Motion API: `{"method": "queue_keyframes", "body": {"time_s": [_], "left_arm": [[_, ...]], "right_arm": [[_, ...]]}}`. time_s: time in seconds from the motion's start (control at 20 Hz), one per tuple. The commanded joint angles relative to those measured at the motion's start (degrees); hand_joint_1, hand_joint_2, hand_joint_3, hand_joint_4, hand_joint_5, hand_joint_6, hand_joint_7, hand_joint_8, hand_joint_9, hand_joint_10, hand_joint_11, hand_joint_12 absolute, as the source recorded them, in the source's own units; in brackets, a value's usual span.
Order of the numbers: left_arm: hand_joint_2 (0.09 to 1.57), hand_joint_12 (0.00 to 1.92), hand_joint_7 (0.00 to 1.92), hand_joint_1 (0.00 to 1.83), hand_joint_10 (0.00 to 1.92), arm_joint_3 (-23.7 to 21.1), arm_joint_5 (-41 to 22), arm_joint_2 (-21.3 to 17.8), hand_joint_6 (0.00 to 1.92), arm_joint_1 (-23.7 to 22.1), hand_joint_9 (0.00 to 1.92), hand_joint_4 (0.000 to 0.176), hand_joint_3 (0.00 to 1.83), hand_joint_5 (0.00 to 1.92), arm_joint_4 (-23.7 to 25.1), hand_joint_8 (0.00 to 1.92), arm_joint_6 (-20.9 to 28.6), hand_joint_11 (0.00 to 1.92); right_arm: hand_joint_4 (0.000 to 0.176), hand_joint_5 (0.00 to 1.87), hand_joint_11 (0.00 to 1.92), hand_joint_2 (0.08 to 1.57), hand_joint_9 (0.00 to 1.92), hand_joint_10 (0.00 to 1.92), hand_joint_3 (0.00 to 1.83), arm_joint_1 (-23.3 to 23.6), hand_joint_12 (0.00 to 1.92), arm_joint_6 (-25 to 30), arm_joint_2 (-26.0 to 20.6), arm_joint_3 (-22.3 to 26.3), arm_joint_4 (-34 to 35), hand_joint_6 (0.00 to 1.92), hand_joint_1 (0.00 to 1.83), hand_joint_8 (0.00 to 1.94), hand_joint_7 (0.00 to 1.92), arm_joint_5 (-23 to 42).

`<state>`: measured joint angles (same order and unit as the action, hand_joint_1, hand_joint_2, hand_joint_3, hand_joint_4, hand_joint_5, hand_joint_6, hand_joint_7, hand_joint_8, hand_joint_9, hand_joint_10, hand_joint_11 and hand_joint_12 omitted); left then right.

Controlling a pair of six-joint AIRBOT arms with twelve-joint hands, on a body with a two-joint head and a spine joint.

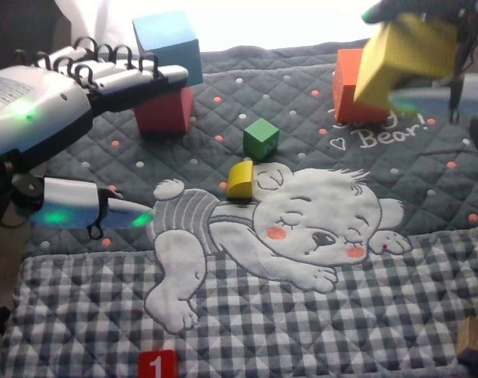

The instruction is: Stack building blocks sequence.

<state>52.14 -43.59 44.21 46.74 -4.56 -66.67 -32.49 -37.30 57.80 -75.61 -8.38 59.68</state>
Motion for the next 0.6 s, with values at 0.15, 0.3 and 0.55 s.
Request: {"method": "queue_keyframes", "body": {"time_s": [0.15, 0.3, 0.55], "left_arm": [[0.94, 0.86, 0.21, 0.69, 0.0, 0.7, -6.8, 0.7, 0.0, -0.3, 0.21, 0.138, 0.0, 0.17, 0.1, 0.0, 0.7, 0.0], [0.93, 0.82, 0.21, 0.7, 0.0, 0.8, -6.7, 0.6, 0.0, -0.5, 0.21, 0.147, 0.0, 0.17, 0.4, 0.0, 0.7, 0.0], [0.95, 1.02, 0.22, 0.72, 0.0, 0.9, -6.8, 0.6, 0.0, -0.7, 0.23, 0.172, 0.0, 0.13, 0.7, 0.0, 0.7, 0.0]], "right_arm": [[0.0, 0.7, 0.97, 1.21, 1.13, 0.73, 0.0, 7.2, 1.09, -4.3, 3.4, -5.1, 3.9, 1.32, 1.19, 1.18, 0.92, -2.1], [0.005, 0.78, 1.12, 1.18, 1.23, 0.52, 0.0, 9.4, 0.86, -4.3, 6.3, -8.9, 3.9, 1.3, 1.19, 1.09, 0.92, -7.5], [0.0, 0.85, 1.07, 1.13, 1.43, 0.32, 0.0, 10.2, 0.98, -4.4, 9.4, -13.0, 4.1, 1.19, 1.23, 0.84, 1.08, -13.9]]}}
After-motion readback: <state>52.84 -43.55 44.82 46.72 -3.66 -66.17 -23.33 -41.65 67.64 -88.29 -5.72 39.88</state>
